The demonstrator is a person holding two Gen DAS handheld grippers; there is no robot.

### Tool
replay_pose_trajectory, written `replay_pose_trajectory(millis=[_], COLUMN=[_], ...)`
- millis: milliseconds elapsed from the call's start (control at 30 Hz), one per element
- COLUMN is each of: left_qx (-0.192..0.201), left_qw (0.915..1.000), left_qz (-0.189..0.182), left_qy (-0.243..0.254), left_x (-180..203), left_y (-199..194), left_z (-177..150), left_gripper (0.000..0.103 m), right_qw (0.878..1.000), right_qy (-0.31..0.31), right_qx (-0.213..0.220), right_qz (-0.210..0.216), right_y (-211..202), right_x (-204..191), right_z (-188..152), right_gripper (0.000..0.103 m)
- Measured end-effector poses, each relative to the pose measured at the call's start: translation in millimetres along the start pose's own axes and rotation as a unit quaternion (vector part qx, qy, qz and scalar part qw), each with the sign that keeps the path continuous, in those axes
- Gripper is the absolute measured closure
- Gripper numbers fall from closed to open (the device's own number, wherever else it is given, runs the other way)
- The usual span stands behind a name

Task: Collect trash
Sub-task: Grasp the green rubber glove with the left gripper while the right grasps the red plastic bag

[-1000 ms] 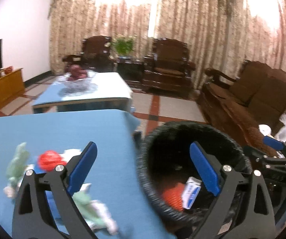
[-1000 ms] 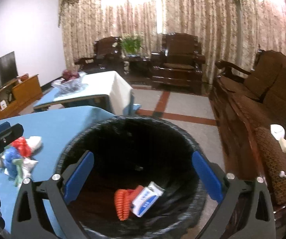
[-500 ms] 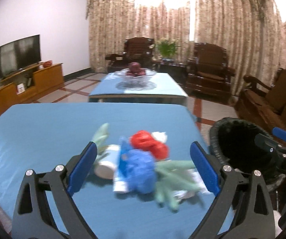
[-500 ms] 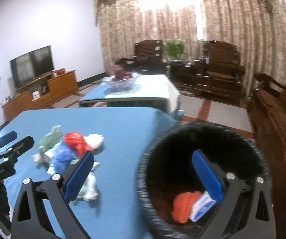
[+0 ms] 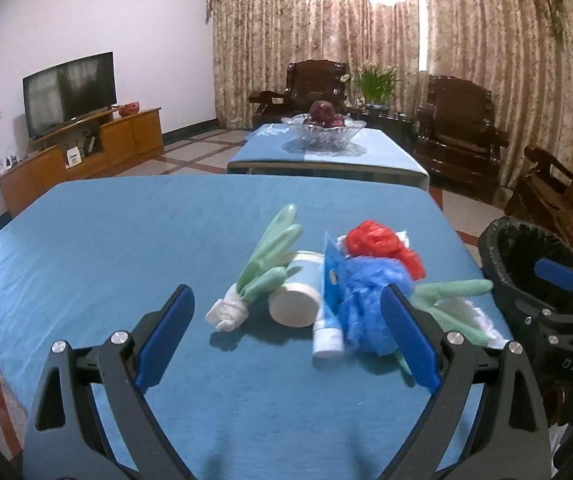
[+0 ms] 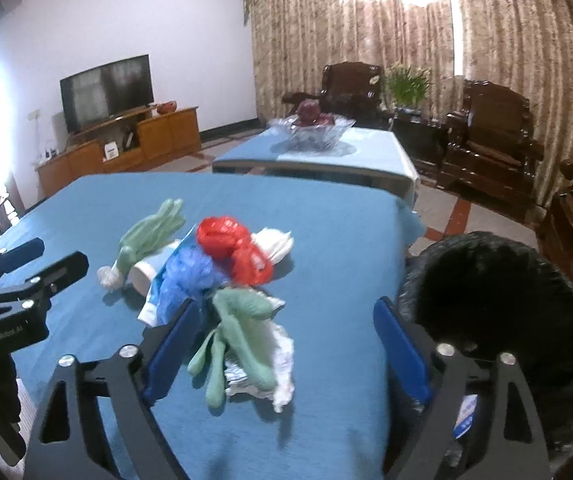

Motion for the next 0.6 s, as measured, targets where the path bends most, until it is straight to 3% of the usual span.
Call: replay_pose_trajectory(millis=[267,400,600], left_qx=[-0.010,-0.023,-0.031], left_qw=[0.9996,0.9994,0.9994], left_qz=[0.019,0.019,0.011], left_qy=[-0.018,-0.016,-0.013], left_x=[-26.1,-33.1,-31.0], left_y=[20.5,39.8,67.8], left_z=[0.2,4.1,12.5], left_gripper=[0.012,0.020,0.023], right_qw=[1.000,1.000,1.000], right_qy=[-0.016,-0.016,-0.015], right_qx=[-0.003,-0.001,-0.004], right_qz=[0.016,0.015,0.020], right_y=[16.2,28.9,54.3], right_x=[-17.5,-20.7,-22.5], right_z=[11.9,25.7,50.4], right_gripper=[0.027,0.031,0.036])
Point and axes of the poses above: each gripper's, at about its wrist camera, not at the fingertips, and y roughly the way its jaws point, x to its right, z to its top, the point moved 5 cm from there along y, roughly the way its jaws point, and after that the axes turned 13 degrees about -x, right-handed, at the moved point
